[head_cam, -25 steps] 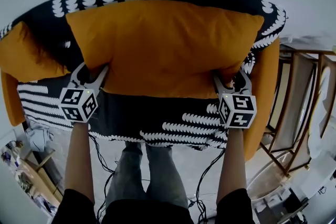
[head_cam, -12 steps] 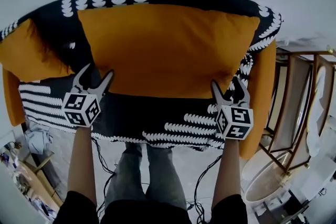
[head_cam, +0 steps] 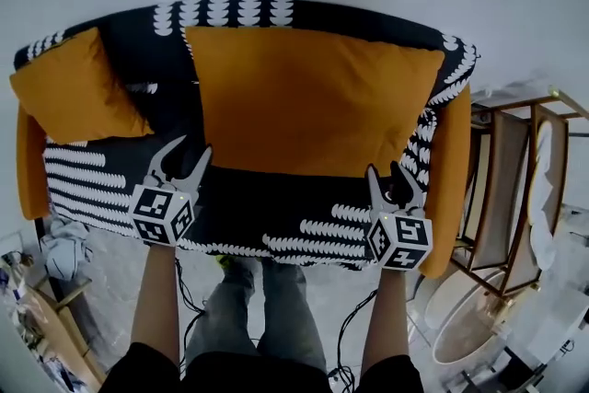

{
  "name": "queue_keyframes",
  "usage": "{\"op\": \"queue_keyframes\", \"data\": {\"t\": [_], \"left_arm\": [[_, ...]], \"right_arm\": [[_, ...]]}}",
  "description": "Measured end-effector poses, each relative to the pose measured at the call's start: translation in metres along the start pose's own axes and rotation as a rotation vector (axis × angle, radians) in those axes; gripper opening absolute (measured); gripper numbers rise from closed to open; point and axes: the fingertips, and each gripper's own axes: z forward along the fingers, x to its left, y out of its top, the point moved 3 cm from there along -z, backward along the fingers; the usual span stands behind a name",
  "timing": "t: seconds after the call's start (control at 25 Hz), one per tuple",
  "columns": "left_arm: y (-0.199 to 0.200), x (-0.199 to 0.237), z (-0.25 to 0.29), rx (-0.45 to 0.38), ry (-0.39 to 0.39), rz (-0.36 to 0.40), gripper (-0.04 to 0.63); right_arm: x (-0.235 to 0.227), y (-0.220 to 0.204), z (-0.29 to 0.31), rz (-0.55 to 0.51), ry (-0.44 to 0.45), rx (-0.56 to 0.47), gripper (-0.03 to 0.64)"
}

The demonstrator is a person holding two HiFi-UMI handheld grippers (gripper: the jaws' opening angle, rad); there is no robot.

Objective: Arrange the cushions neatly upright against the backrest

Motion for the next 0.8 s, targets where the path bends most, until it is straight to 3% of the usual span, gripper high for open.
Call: {"op": "queue_keyframes", "data": {"t": [0.24, 0.44, 0.6, 0.8], "left_arm": [[0.028, 0.000, -0.050, -0.115, -0.007, 0.033, 0.078], [0.036, 0.003, -0.115, -0.164, -0.008, 0.040, 0.010], [0.042, 0.005, -0.163, -0.229, -0.041, 0.030, -0.001], [0.046, 0.008, -0.209, -0.280, -0.056, 0.038, -0.002]], "right_arm": [[0.048, 0.018, -0.041, -0.011, -0.017, -0.074, 0.142], [0.103, 0.023, -0.091, -0.015, -0.034, -0.113, 0.063], [0.145, 0.036, -0.123, -0.087, -0.036, -0.155, 0.051], [0.180, 0.044, -0.158, -0.094, -0.057, -0.191, 0.013]]}}
